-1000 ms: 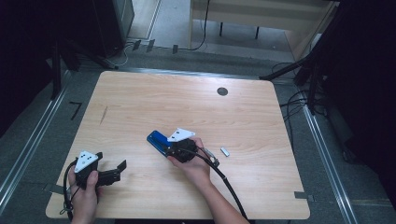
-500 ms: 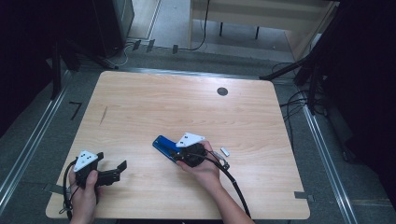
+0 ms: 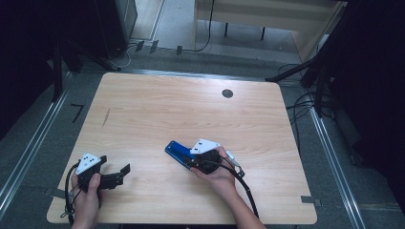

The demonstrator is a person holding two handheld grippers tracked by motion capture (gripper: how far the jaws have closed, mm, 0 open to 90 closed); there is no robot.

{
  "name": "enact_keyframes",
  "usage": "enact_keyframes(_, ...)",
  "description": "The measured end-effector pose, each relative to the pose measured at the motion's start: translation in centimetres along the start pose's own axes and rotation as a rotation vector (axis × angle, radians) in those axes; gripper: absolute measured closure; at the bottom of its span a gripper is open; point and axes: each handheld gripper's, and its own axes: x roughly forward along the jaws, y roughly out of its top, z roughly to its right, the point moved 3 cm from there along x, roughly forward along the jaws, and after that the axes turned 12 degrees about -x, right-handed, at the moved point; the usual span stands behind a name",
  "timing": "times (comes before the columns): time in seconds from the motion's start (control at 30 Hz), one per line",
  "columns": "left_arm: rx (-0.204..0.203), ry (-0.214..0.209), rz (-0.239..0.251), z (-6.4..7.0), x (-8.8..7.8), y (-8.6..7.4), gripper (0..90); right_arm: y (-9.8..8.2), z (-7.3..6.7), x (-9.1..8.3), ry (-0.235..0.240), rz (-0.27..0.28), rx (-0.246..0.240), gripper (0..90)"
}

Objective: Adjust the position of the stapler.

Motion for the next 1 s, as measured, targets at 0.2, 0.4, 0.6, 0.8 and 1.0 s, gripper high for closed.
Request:
enact_keyframes(0.2, 0.020, 0.012, 0.006, 0.2, 0.0, -0.1, 0.0, -0.5, 0.0, -0.7, 0.002, 0.001, -0.015, 67.2)
enact_keyframes(0.4, 0.038, 0.016, 0.014, 0.4, -0.1, -0.2, 0.0, -0.9, 0.2, -1.5, 0.012, 0.002, -0.040, 67.3)
enact_keyframes(0.6, 0.067, 0.009, 0.026, 1.0, 0.0, -0.3, 0.0, -1.2, 0.2, -2.6, 0.024, 0.017, -0.058, 67.3)
enact_keyframes(0.8, 0.138, 0.001, 0.017, 2.5, 0.3, -0.7, 0.0, -2.2, 0.1, -3.2, 0.039, 0.020, -0.067, 67.3)
enact_keyframes(1.0, 0.137, -0.071, 0.022, 4.6, 0.6, -0.7, 0.0, -3.0, 0.0, -3.9, 0.075, 0.035, -0.085, 67.2)
